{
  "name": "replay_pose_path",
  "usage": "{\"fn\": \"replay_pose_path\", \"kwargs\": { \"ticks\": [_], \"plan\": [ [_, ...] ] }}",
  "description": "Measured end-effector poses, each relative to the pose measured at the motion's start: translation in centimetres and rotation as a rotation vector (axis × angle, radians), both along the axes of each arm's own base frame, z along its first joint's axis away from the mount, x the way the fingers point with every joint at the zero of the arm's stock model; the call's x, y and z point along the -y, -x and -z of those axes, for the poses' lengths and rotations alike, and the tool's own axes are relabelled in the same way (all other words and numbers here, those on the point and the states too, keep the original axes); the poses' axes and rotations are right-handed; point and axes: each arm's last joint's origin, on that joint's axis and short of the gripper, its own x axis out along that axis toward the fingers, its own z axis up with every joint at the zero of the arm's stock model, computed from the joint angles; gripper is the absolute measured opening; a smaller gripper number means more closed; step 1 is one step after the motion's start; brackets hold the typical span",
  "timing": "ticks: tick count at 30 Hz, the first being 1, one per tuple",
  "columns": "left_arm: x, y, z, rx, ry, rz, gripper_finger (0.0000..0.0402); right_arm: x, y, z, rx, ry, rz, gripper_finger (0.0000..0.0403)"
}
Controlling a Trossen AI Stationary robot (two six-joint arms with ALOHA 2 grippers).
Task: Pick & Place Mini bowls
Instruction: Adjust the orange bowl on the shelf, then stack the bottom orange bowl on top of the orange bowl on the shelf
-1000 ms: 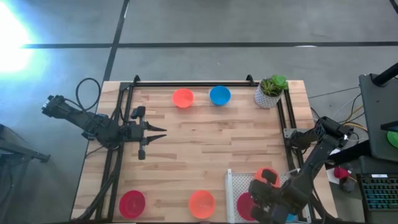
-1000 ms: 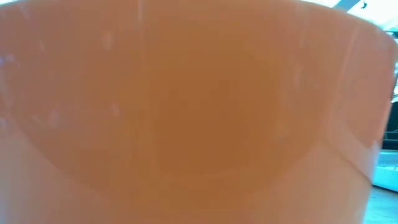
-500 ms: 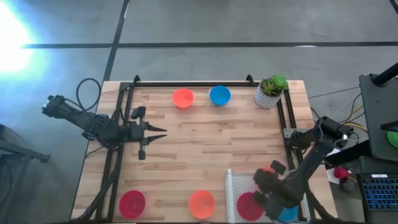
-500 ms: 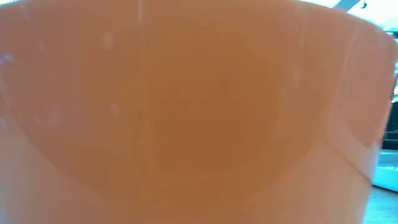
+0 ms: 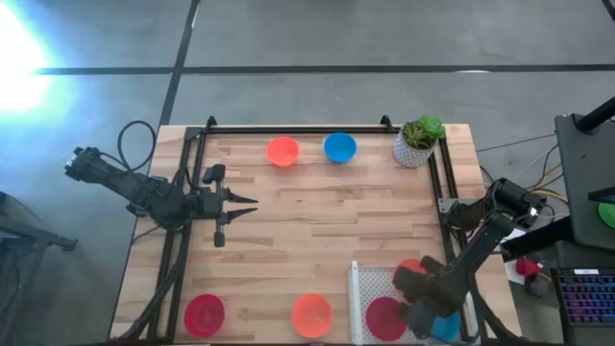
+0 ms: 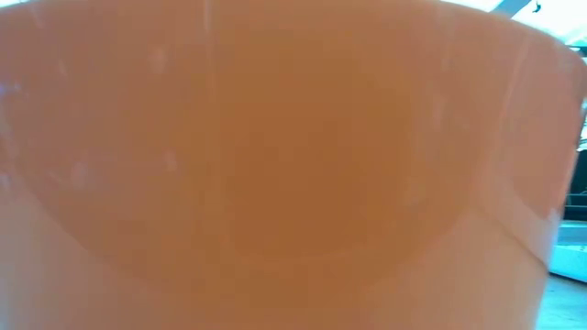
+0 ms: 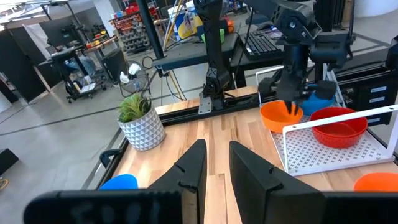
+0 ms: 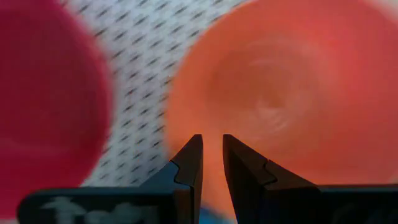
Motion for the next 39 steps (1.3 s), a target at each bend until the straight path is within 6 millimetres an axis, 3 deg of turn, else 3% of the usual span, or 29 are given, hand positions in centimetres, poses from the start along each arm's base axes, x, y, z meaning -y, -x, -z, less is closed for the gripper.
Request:
{"fn": "replay_pose_path", "kwargs": {
  "ticks": [9,16,19,27,39],
  "plan": [
    [0.0,0.0,0.0,0.0,0.0,0.0,0.0064,-0.9,-0.6,-0.9,0.041,-0.087,-0.074,0.0059],
    [0.0,0.0,0.2,-0.022,-0.033,0.004,0.0064,0.3,0.0,-3.1,0.007,0.08,-0.032,0.0059],
    [0.1,-0.1,1.2,-0.12,-0.155,0.052,0.0064,0.8,0.4,-4.9,0.022,0.174,-0.039,0.0059],
    [1.6,-2.6,3.8,-0.274,-0.135,0.125,0.0064,0.3,-0.3,-9.1,0.299,0.305,-0.128,0.0059],
    [4.8,-6.9,9.2,-0.527,-0.019,0.16,0.0064,-0.1,-0.9,-11.1,0.416,0.345,-0.21,0.0059]
  ]
}}
